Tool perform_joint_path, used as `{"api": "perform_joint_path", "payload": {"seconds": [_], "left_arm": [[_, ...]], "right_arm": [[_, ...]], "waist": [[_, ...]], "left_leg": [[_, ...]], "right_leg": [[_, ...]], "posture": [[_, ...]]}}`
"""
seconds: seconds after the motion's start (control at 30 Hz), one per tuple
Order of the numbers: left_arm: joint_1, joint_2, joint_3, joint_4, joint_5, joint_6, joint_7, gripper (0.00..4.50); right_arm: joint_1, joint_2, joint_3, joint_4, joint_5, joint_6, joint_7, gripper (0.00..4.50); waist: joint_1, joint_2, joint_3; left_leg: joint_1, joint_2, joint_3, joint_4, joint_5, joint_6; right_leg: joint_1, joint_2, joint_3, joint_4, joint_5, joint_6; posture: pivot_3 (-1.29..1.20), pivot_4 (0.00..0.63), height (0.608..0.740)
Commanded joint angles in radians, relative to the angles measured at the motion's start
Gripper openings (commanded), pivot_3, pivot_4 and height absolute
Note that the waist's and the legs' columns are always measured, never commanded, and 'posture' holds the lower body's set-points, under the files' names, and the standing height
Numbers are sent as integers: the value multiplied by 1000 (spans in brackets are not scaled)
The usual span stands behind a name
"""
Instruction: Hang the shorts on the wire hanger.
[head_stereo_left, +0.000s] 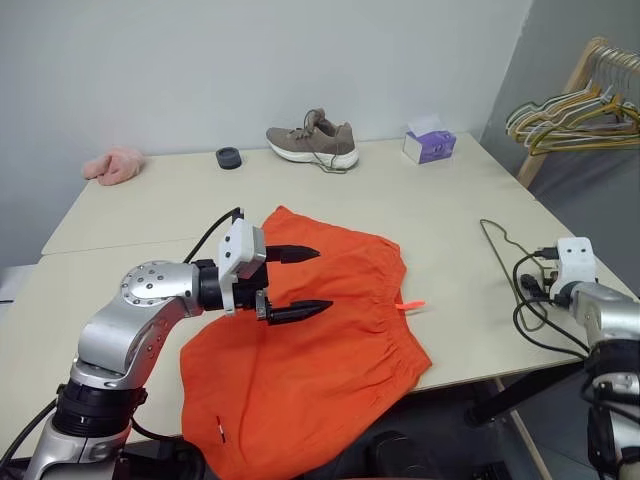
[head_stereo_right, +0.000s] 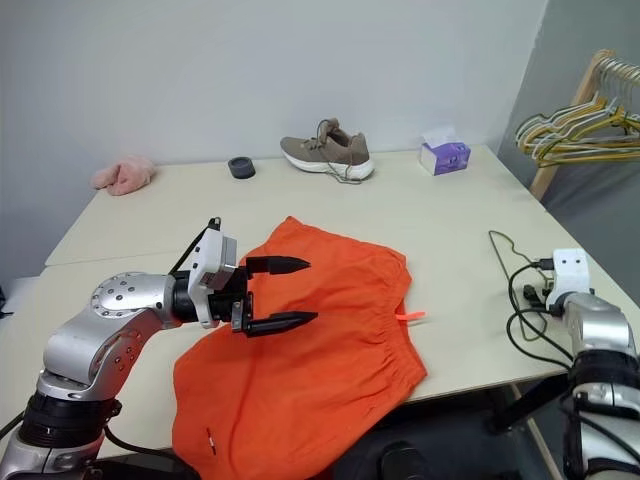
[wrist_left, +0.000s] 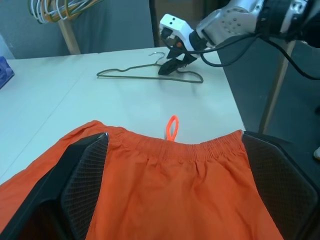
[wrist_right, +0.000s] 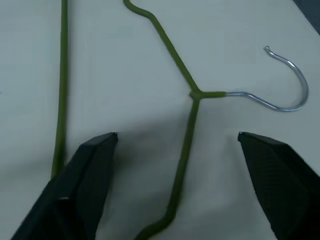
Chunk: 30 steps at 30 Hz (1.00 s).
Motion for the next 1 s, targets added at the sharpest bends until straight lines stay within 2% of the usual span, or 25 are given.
{"api": "perform_joint_path", "payload": {"seconds": [0.03,0.17,0.3,0.53,0.7,0.83,1.0], "left_arm": [[-10,11,7,-11,7,-30,-11,4500],[-14,4,-2,-3,17,-41,-6,4500],[-10,-1,-3,-10,23,-40,4,4500],[5,-2,13,-2,32,-42,30,4500],[-28,-13,27,68,74,-53,89,4500],[-105,-27,34,203,148,-81,164,4500],[-204,-52,49,312,186,-86,239,4500]], "right_arm": [[-80,-26,42,175,-22,10,91,2878],[-141,-35,82,324,-42,5,142,1434],[-165,-29,82,405,-47,-25,117,64],[-182,-12,111,379,-79,-156,96,28],[-179,-27,160,254,-119,-319,133,28],[-150,-67,179,4,-155,-487,146,28],[-51,-77,213,-306,-188,-605,180,28]], "waist": [[0,-1,0],[1,-3,0],[7,-9,-4],[9,-16,-9],[6,-5,-2],[7,7,6],[10,7,6]], "left_leg": [[1,0,0,0,0,0],[10,0,-1,-1,0,0],[15,0,-3,-1,0,0],[15,0,-4,0,0,0],[14,0,-3,-1,0,0],[11,0,-3,-1,0,0],[7,0,-5,-2,-1,-1]], "right_leg": [[1,0,0,0,0,0],[12,0,-1,-3,0,0],[18,0,-2,-6,-1,1],[20,-1,-2,-8,0,1],[17,-1,-1,-7,0,1],[13,-1,-1,-5,0,2],[11,-1,-1,-5,0,3]], "posture": [[-167,32,740],[-151,34,740],[-144,34,740],[-135,37,740],[-139,38,740],[-153,39,740],[-171,39,740]]}}
